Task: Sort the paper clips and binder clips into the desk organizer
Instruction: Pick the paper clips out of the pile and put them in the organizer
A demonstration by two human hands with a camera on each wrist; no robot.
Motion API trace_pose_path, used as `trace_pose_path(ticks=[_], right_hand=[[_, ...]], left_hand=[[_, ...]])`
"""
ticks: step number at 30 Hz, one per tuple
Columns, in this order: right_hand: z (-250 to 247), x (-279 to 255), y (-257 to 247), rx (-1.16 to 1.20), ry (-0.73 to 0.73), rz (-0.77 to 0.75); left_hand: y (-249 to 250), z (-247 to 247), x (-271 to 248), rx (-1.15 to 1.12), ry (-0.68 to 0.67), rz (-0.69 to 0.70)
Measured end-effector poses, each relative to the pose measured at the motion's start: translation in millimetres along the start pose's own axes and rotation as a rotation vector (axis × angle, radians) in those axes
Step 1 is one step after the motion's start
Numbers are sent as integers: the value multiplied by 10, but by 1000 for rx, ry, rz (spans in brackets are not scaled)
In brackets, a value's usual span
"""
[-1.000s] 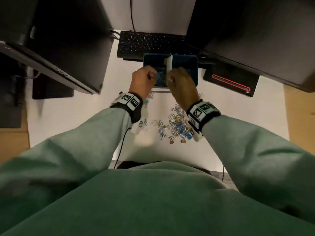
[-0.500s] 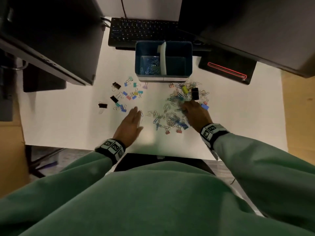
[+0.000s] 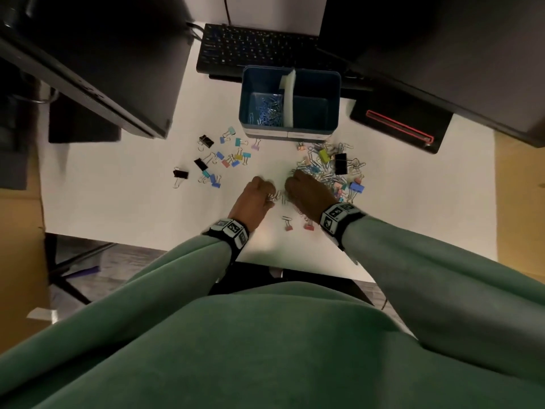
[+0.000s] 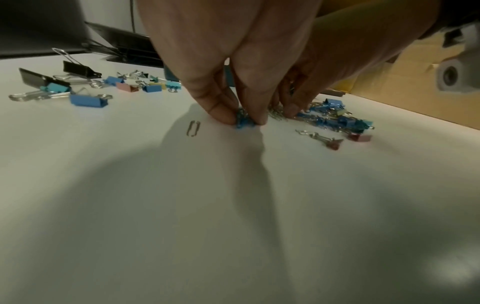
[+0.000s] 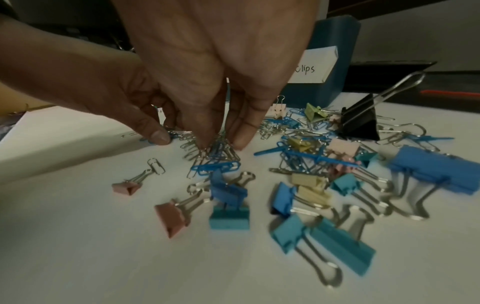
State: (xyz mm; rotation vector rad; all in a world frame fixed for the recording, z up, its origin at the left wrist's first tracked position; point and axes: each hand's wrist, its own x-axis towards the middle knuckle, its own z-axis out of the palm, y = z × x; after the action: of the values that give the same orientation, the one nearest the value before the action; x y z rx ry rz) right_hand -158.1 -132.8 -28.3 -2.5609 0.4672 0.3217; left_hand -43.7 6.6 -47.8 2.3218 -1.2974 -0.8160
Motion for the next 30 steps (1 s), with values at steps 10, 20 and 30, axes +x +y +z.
trace_pose_path(ticks=[10,20,30], right_hand=[[-297,22,152,757,60,351],[-1409,668,-273,1125,340,174],[-981,595,-247,388,328,128]], left_hand=[[-2,-407,62,-264,45,-101],[459,-1474,853,-435,350,-155],[210,-1350,634,-141,255,-3]])
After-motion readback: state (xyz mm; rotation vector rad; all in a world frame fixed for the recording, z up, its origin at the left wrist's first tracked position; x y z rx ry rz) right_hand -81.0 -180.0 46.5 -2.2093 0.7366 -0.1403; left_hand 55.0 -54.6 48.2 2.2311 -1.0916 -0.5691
